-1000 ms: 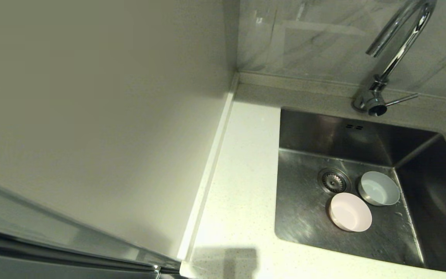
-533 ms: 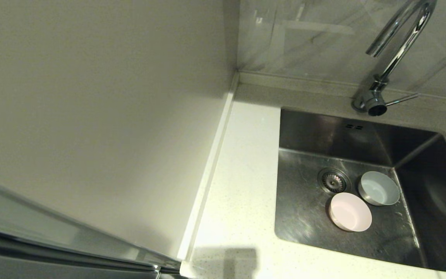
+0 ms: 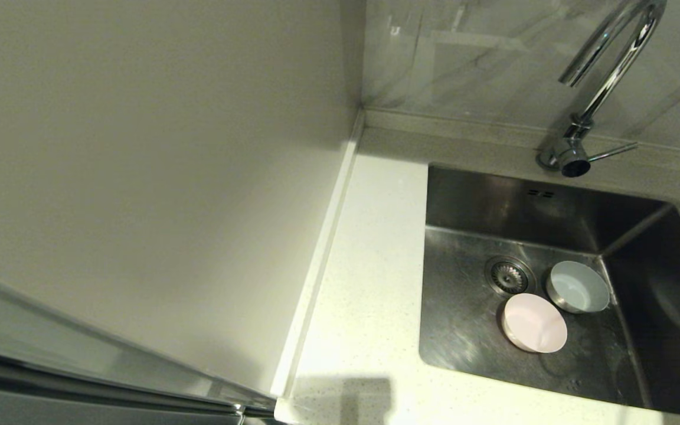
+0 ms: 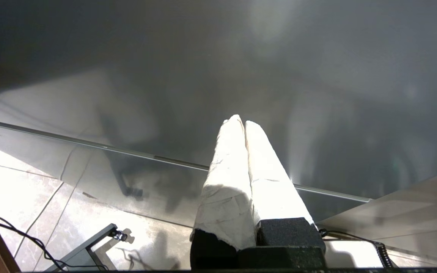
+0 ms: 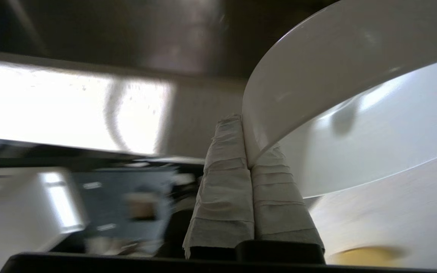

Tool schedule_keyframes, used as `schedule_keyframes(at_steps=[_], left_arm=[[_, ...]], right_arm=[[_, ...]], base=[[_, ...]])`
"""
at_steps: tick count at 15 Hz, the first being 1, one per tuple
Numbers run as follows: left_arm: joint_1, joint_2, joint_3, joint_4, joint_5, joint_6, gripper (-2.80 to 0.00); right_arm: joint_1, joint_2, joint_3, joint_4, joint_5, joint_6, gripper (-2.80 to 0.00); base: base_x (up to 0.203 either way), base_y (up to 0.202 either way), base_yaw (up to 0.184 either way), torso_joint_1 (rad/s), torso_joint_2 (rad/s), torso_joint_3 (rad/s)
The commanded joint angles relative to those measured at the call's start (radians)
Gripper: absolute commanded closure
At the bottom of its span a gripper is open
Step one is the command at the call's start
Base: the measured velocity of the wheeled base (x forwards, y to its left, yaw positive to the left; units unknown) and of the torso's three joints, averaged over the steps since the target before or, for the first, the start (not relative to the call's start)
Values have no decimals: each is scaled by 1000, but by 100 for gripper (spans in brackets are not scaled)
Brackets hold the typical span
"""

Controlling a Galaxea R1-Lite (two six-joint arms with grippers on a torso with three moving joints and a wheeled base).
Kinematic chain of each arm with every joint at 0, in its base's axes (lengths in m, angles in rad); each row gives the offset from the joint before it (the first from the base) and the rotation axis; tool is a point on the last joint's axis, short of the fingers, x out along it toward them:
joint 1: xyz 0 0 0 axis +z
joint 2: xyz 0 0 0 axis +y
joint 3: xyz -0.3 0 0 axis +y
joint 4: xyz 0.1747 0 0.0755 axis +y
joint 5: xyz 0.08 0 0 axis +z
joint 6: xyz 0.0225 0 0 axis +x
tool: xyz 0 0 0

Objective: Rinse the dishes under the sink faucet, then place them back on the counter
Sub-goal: Put a bowl into the sink

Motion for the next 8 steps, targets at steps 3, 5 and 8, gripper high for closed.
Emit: schedule_keyframes(at_steps=[3,5,8], left_arm=[[0,-3,0,0,1,1,0],[-1,-3,0,0,1,-1,0],[-1,-3,0,0,1,-1,0]], right_arm=[[401,-56,130,-407,-388,-47,0],[497,-75,298,-674,-502,-118,0],[551,-70,545,-1150,-576,-257,0]], base=[[0,0,0,0,0,0],[0,0,0,0,0,0],[0,0,0,0,0,0]])
